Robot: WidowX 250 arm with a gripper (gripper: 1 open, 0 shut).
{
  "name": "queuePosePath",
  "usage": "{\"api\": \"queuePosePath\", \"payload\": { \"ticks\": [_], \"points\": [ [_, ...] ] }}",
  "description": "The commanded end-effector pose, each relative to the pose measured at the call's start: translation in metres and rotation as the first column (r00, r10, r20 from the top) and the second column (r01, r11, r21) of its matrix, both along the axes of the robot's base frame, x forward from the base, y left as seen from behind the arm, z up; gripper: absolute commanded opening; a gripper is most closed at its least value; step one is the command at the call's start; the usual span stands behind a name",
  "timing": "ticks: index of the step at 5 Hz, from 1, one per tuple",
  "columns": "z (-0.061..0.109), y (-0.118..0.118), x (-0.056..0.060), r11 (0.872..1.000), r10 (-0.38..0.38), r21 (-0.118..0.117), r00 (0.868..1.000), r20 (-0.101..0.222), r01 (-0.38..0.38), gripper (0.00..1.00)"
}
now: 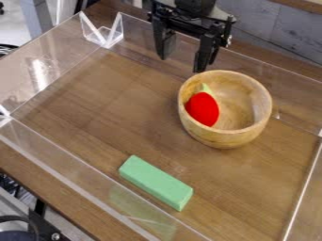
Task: Move the red fruit to the left
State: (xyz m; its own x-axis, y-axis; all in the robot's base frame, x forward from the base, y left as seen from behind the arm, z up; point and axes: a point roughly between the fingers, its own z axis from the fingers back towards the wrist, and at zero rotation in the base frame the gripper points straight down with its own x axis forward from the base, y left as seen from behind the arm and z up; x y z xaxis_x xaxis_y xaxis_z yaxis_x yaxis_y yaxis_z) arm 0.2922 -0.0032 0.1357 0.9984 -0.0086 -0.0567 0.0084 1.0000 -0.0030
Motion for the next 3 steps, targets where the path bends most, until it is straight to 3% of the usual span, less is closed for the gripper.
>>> {"api": "queuePosePath", "payload": {
  "ticks": [1, 3],
  "points": [
    [-0.001, -0.007, -0.005, 0.999, -0.036, -0.011, 0.999, -0.014, 0.035, 1.00],
    [-0.025, -0.040, -0.012, 0.997, -0.074, -0.031, 0.997, -0.033, 0.073, 1.00]
  ]
}}
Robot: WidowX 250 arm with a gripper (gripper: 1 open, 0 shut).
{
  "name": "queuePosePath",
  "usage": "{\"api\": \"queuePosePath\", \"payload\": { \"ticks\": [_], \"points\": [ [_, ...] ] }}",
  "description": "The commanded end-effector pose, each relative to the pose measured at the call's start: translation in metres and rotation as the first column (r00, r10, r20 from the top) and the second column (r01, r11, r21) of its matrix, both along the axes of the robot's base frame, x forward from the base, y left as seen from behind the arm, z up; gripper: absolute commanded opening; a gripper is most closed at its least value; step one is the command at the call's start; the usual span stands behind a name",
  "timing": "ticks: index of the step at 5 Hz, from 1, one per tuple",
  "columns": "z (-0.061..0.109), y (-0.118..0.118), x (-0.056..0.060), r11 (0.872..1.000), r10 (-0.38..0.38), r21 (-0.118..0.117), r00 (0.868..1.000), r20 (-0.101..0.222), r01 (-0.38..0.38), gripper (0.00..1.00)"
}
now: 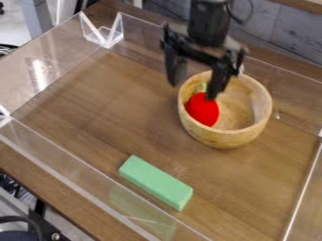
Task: Move the red fruit to the left
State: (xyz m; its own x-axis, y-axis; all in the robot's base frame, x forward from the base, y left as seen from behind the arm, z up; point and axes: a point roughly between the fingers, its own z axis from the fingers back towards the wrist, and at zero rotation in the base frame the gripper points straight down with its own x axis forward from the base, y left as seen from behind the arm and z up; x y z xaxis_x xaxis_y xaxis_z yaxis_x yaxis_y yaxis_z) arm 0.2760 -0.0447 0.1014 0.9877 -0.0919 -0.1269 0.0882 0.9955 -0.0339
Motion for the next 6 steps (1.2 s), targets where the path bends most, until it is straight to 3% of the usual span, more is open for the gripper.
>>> {"api": "queuePosePath", "payload": {
  "ticks": [1, 2, 3, 4, 5, 6],
  "points": [
    [-0.011, -0.012, 0.003, 1.000, -0.027, 0.005, 0.999, 0.032, 0.027, 1.00],
    [-0.024, -0.002, 0.000, 0.995, -0.101, 0.007, 0.993, 0.058, 0.101, 0.00],
    [-0.028, 0.010, -0.002, 0.988, -0.153, 0.029, 0.986, 0.072, 0.152, 0.00],
    [-0.030, 0.023, -0.002, 0.982, -0.188, 0.039, 0.980, 0.064, 0.186, 1.00],
    [-0.033, 0.022, 0.001, 0.989, -0.145, 0.038, 0.988, 0.058, 0.143, 0.00],
    [-0.034, 0.019, 0.006, 0.994, -0.105, 0.038, 0.993, 0.058, 0.103, 0.00]
  ]
}}
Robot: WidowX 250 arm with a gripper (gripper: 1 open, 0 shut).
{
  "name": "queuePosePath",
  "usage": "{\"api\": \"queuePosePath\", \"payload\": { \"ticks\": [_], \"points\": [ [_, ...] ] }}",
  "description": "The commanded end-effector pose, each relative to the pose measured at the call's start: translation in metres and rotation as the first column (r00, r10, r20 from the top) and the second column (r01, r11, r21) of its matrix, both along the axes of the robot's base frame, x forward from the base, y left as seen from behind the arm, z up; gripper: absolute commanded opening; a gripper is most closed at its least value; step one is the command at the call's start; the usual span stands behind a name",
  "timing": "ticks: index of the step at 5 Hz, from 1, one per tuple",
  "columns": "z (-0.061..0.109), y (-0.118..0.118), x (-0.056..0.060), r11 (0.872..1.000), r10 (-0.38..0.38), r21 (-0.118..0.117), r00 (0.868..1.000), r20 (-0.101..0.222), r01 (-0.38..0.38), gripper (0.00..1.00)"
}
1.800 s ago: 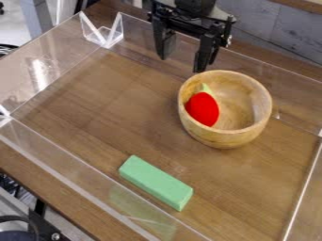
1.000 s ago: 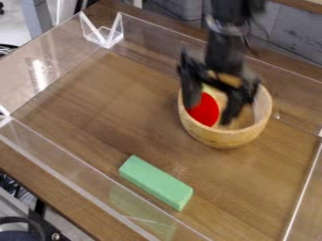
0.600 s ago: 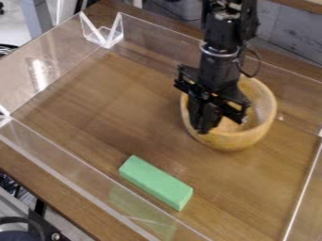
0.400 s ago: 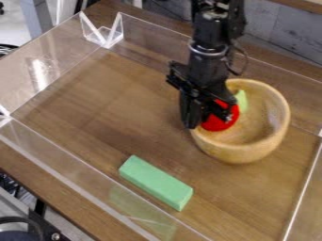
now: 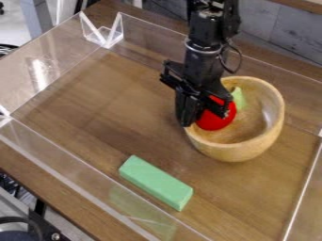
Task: Move the red fruit to the left
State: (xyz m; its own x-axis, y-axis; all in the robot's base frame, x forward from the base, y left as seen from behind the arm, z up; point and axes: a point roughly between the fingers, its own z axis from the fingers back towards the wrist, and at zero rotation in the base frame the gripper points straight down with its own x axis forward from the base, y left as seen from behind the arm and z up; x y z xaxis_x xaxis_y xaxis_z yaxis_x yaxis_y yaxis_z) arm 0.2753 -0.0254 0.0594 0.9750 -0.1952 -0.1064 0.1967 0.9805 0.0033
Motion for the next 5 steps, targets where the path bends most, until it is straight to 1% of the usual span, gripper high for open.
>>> {"api": "queuePosePath", "payload": {
  "ticks": [1, 2, 4, 5],
  "points": [
    [0.0159, -0.0052, 0.0074, 0.997, -0.076, -0.003, 0.997, 0.032, 0.076, 0.00],
    [0.0234, -0.0099, 0.0070, 0.988, -0.157, -0.003, 0.987, 0.027, 0.157, 0.00],
    [0.0145, -0.0108, 0.0028, 0.988, -0.153, 0.001, 0.988, 0.011, 0.153, 0.00],
    [0.0204, -0.0080, 0.0106, 0.986, -0.170, 0.003, 0.986, 0.001, 0.170, 0.00]
  ]
}}
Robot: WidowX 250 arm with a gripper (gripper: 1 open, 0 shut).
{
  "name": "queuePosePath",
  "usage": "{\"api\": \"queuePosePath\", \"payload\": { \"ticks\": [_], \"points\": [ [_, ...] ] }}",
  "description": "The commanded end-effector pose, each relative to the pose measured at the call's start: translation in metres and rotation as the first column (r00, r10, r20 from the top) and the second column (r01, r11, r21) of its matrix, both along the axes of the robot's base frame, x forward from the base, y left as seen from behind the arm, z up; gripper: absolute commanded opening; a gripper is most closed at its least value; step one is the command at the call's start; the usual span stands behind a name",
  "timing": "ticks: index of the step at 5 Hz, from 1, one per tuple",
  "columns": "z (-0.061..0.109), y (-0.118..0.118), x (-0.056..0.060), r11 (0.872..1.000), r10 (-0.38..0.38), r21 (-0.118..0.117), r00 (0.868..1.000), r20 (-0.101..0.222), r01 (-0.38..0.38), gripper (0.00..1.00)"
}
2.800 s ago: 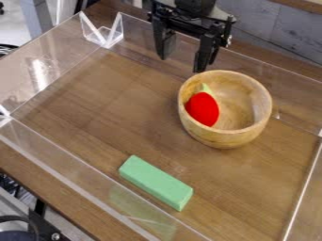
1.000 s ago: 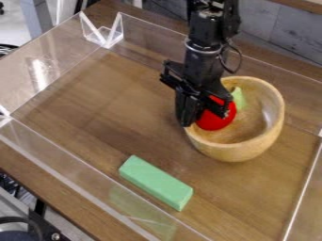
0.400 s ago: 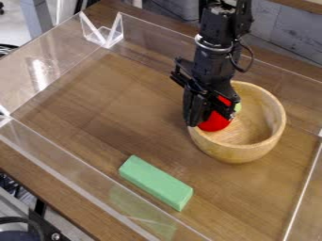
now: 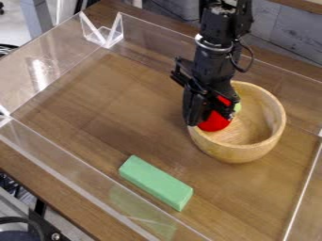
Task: Move the red fruit to the left
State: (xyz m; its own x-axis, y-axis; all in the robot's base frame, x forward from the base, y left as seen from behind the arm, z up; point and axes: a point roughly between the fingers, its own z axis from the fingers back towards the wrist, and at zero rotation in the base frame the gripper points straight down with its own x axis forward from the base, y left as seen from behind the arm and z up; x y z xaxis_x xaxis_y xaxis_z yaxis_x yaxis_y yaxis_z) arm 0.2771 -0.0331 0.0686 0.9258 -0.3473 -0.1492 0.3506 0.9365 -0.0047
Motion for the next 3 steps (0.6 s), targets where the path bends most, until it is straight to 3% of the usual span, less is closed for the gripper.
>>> {"api": "queuePosePath", "payload": {
  "ticks": [1, 3],
  "points": [
    [0.017, 0.002, 0.016, 1.000, -0.027, -0.002, 0.999, 0.038, 0.027, 0.00],
    [0.000, 0.010, 0.016, 0.988, -0.153, 0.014, 0.988, 0.026, 0.153, 0.00]
  ]
}}
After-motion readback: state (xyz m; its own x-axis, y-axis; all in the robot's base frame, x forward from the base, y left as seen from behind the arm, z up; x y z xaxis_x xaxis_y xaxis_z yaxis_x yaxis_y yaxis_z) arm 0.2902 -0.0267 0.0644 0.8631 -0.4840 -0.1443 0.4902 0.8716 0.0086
